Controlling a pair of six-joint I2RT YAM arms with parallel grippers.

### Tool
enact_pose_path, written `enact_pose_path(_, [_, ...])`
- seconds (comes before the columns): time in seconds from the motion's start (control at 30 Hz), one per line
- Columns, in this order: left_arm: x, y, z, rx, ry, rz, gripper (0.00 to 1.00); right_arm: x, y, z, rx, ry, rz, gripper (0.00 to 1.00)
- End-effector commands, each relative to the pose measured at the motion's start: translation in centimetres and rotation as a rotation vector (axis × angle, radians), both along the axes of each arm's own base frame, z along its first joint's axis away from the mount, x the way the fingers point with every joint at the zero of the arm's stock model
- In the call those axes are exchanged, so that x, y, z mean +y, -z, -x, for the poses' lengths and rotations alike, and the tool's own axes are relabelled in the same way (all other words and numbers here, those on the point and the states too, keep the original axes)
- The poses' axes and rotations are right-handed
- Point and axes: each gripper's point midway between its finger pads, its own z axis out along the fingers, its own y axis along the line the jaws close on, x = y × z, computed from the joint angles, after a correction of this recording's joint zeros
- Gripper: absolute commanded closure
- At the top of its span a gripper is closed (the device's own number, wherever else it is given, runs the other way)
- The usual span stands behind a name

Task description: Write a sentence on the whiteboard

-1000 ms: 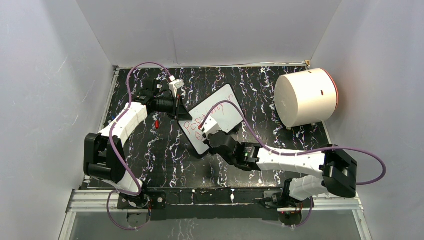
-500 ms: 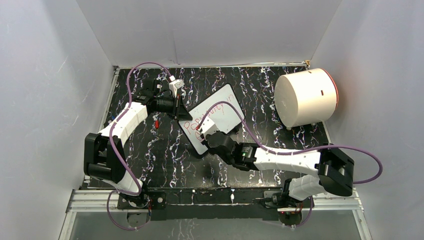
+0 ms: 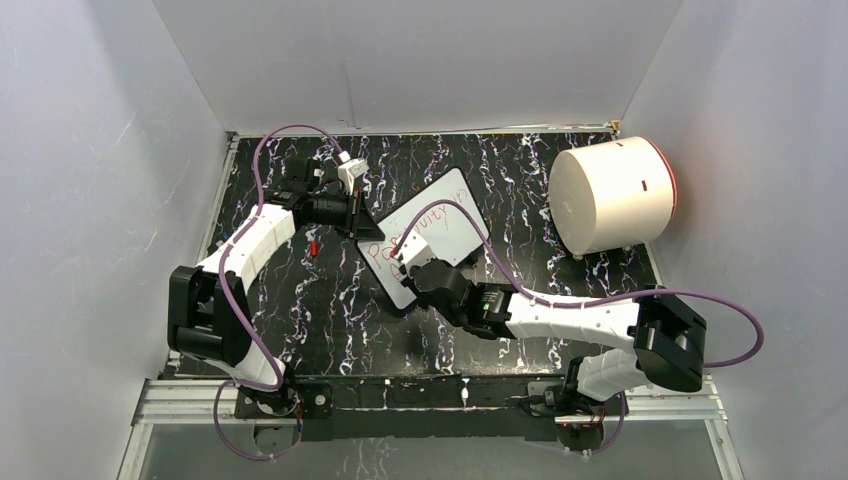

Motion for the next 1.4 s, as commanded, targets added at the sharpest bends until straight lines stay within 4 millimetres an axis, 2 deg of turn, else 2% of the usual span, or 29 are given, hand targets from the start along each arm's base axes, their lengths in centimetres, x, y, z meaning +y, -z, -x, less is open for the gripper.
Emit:
enact_pose_path(0.0, [0.5, 2.2, 0.9, 0.088, -0.011, -0.06, 1.0, 0.9, -1.2, -0.5, -0.005, 0.004, -0.042, 1.0])
enact_pose_path(0.37, [0.5, 2.3, 0.9, 0.09, -0.012, -0.062, 1.0, -0.6, 1.3, 0.2, 0.053, 0.018, 0.037, 1.0])
enact_pose_path(0.9, [0.5, 2.4, 0.8, 0.092, -0.014, -0.064, 1.0, -2.1, 3.5, 0.8, 0.096, 0.038, 0.099, 1.0])
enact_pose_path(1.1, [0.5, 2.4, 0.9, 0.093, -0.012, -0.062, 1.0, -2.2, 3.7, 0.9, 0.103, 0.042, 0.1, 1.0])
enact_pose_path(1.37, [0.5, 2.4, 0.9, 0.094, -0.012, -0.061, 1.0, -1.1, 1.7, -0.2, 0.046, 0.056, 0.039, 1.0])
